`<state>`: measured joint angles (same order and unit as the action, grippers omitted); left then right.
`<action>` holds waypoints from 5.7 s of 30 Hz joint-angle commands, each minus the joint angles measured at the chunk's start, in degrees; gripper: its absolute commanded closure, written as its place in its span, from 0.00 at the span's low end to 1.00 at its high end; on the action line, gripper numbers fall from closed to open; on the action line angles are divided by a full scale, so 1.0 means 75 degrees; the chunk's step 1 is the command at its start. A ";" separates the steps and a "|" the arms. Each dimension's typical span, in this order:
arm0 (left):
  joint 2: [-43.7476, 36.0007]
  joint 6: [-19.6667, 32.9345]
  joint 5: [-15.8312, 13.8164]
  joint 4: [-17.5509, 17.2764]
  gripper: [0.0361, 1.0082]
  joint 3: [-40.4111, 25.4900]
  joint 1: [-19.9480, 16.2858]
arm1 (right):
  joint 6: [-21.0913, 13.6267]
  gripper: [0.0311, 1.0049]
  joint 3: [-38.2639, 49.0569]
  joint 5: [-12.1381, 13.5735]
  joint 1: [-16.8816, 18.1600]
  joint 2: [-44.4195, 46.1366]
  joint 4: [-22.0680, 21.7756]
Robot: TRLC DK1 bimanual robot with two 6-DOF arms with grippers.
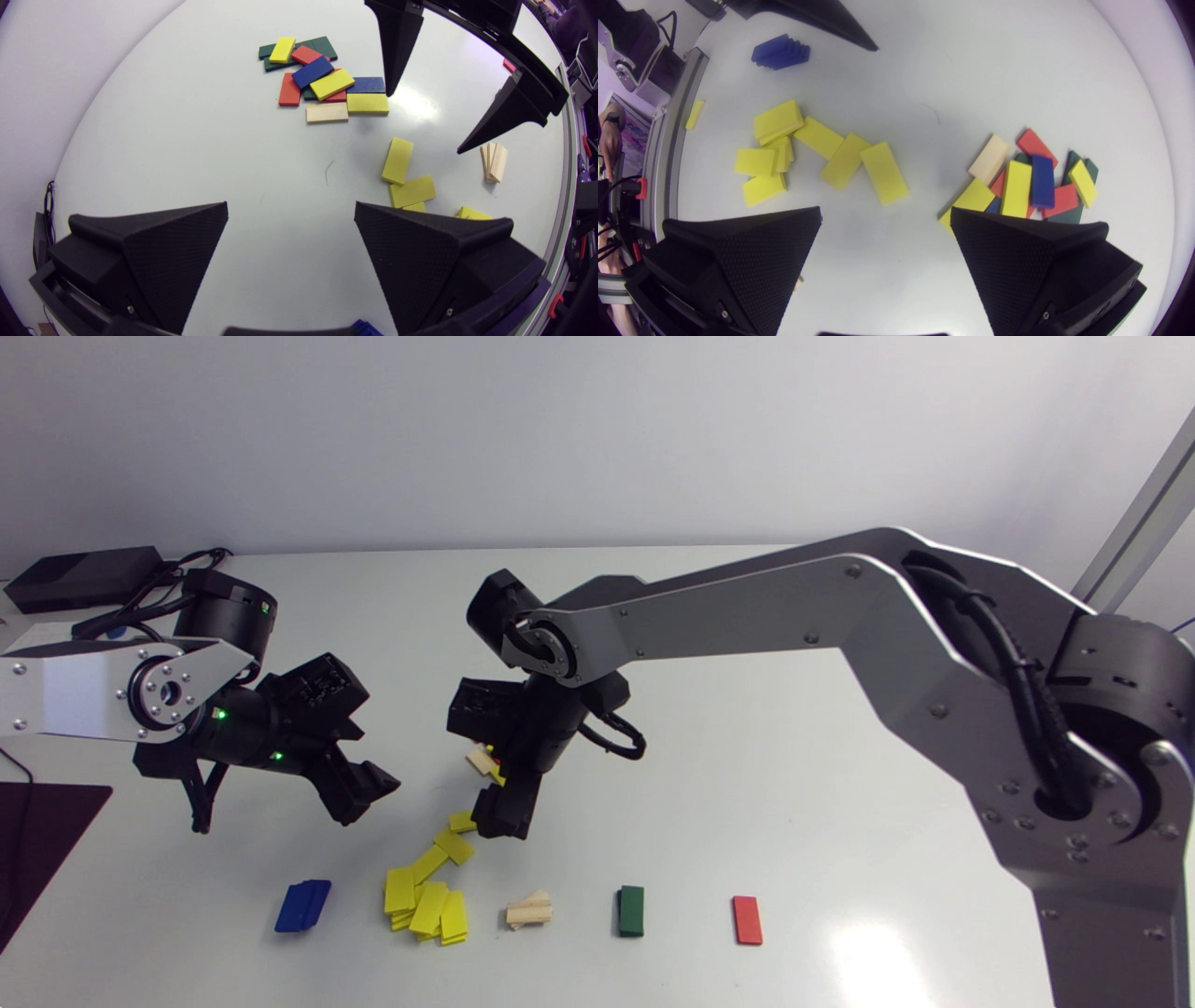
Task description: Take domino bricks one by one from the mixed stack on the table and place each onto the existing stack of the same color.
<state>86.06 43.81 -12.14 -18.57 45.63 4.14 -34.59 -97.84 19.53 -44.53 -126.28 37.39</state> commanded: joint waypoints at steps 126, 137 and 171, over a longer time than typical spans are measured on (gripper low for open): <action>-0.0565 -0.0369 -0.0678 -0.0184 0.02 -0.0541 0.0092 | -0.0919 0.79 0.1116 -0.1866 -0.1035 0.0337 0.0101; -0.0530 -0.0334 -0.0678 -0.0220 0.02 -0.0459 0.0584 | -0.0884 0.19 0.1116 -0.1866 -0.0941 0.0407 0.0160; 0.1767 0.3440 -0.0549 -0.1696 0.02 0.1534 0.2002 | 0.0088 0.04 0.5300 -0.2018 0.0629 0.5634 -0.0415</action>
<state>98.10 65.49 -16.10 -30.37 53.71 18.68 -35.14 -60.77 4.25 -40.75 -85.91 34.46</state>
